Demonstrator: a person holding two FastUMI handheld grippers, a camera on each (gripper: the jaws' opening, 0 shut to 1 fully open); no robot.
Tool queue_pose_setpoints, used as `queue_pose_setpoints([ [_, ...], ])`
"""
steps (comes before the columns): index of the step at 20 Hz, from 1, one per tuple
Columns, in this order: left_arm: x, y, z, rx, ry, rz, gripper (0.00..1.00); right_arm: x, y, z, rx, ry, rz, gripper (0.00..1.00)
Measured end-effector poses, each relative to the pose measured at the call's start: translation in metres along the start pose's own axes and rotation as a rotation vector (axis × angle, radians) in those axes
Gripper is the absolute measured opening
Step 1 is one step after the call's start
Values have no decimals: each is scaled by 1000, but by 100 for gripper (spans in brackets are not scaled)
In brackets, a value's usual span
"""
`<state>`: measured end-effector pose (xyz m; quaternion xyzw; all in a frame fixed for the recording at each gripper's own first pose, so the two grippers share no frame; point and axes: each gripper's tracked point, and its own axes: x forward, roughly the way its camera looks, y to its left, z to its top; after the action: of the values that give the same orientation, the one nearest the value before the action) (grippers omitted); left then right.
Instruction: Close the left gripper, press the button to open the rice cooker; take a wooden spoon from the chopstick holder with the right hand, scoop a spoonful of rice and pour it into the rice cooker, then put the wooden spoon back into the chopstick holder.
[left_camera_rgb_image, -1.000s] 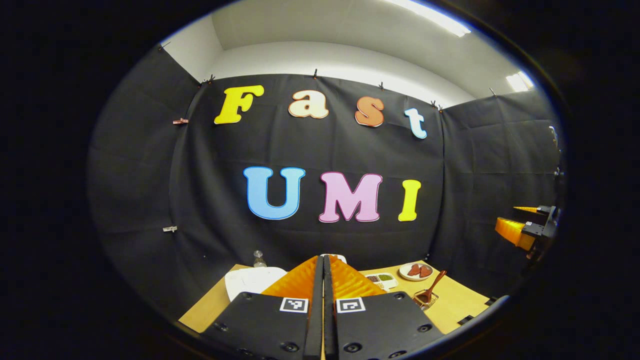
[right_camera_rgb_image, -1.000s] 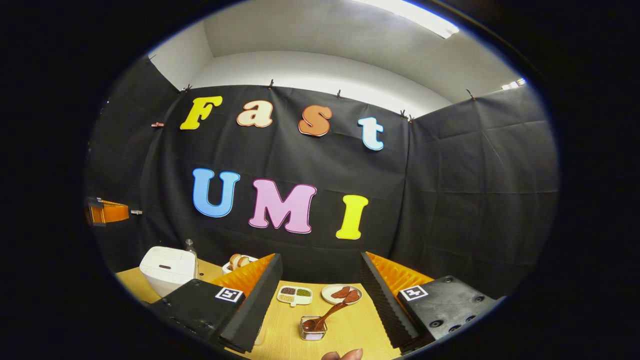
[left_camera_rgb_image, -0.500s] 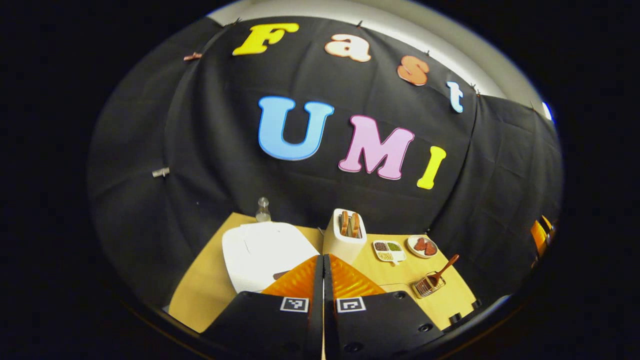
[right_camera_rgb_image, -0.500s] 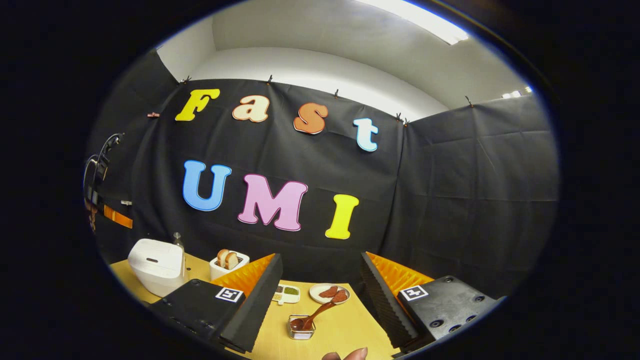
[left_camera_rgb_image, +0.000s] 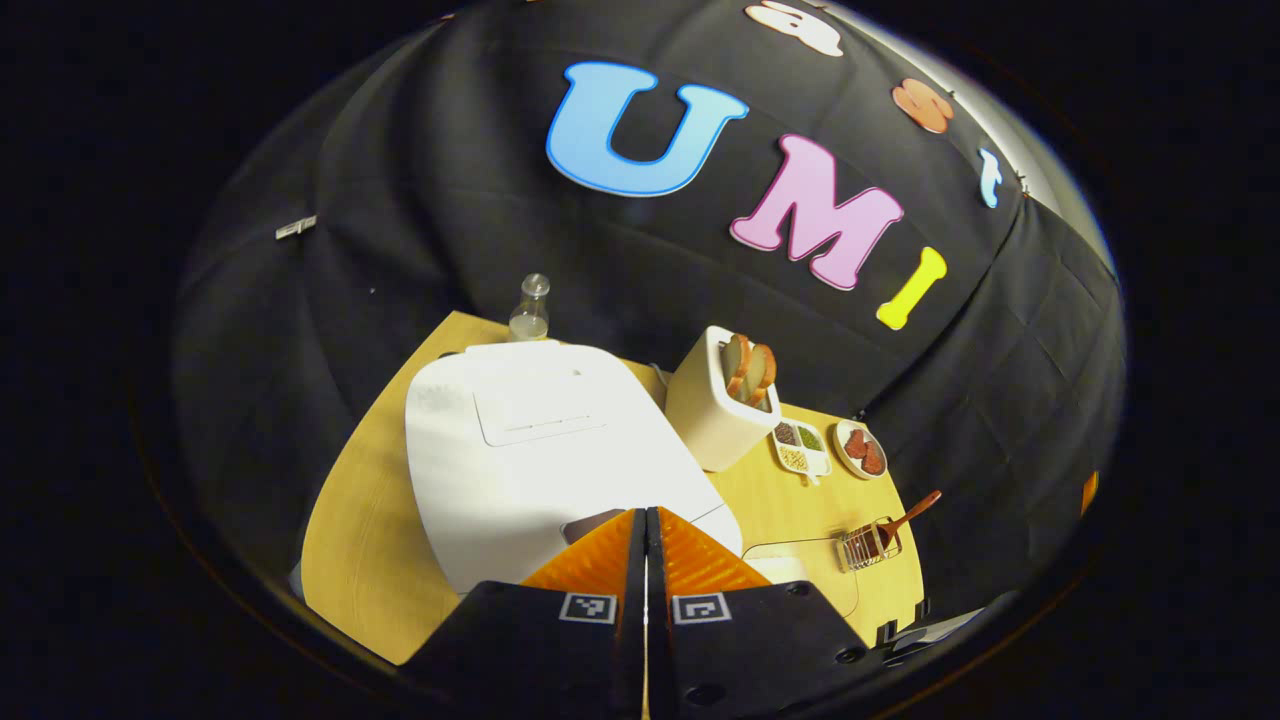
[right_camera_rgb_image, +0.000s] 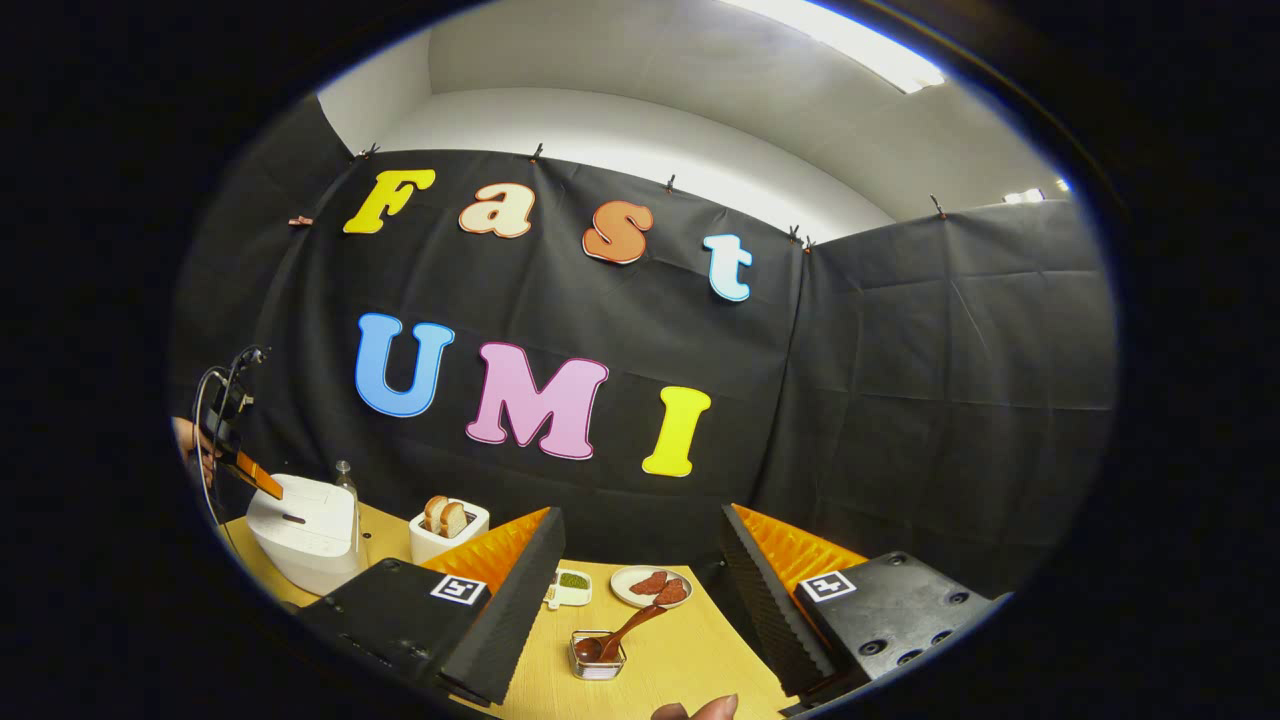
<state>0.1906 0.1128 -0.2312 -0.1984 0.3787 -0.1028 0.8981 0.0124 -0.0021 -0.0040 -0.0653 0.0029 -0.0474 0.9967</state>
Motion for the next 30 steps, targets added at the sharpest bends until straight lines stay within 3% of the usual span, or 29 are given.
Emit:
queue_pose_setpoints([
  [4,21,12,-11,-22,81,30,6,2,-4,-2,-11,4,-16,98],
  [8,32,19,-13,-6,87,70,6,0,-9,-9,-2,17,-34,98],
  [19,38,21,-30,25,156,72,7,5,-1,-19,20,36,-32,98],
  [25,39,20,-26,143,139,135,7,4,11,-33,17,66,-5,98],
  [30,26,8,14,195,37,156,7,2,0,-40,23,82,-20,98],
])
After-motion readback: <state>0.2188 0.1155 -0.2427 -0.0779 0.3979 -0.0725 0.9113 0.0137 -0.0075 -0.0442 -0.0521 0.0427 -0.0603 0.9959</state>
